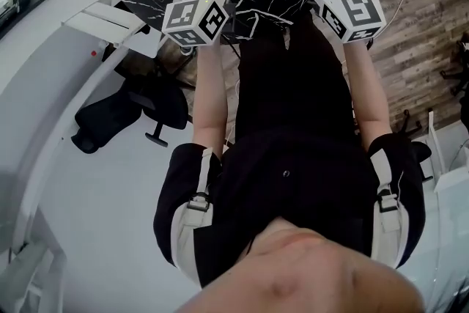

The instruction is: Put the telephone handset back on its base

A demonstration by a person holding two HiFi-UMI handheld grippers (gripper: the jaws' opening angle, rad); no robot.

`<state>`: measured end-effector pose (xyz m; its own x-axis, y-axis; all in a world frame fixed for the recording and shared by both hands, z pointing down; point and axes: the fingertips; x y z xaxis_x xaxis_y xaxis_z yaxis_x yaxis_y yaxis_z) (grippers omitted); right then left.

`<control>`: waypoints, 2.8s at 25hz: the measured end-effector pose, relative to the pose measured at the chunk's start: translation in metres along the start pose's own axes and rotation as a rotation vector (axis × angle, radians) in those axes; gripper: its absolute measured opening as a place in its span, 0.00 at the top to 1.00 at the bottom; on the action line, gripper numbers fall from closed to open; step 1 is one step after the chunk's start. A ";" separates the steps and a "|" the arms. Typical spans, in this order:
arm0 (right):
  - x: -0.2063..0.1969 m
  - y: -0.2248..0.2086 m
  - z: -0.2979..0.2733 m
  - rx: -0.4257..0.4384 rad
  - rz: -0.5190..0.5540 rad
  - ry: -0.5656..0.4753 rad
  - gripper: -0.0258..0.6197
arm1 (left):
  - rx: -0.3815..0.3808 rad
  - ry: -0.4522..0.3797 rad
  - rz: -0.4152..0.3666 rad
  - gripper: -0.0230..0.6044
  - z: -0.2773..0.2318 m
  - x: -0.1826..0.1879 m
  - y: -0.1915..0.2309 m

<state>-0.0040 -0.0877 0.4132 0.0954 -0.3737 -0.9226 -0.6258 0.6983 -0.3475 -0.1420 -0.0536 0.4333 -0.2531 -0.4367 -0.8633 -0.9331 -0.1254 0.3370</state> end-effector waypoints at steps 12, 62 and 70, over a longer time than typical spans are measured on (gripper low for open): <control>-0.028 -0.018 -0.022 -0.060 -0.013 0.045 0.91 | -0.028 0.071 -0.030 0.60 -0.060 -0.021 0.030; -0.060 -0.048 -0.052 -0.107 -0.068 0.104 0.91 | 0.073 0.247 -0.153 0.59 -0.165 -0.087 0.076; -0.062 -0.050 -0.050 -0.110 -0.069 0.111 0.91 | 0.078 0.247 -0.205 0.58 -0.168 -0.088 0.076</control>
<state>-0.0171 -0.1301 0.4967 0.0586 -0.4881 -0.8708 -0.7023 0.5998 -0.3835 -0.1479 -0.1742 0.5975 0.0029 -0.6138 -0.7894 -0.9773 -0.1688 0.1277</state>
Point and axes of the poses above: the fingertips, and each gripper's own axes: z backward along the fingers, y to its left, x out of its top, and after that the axes turned 11 degrees about -y, right-handed
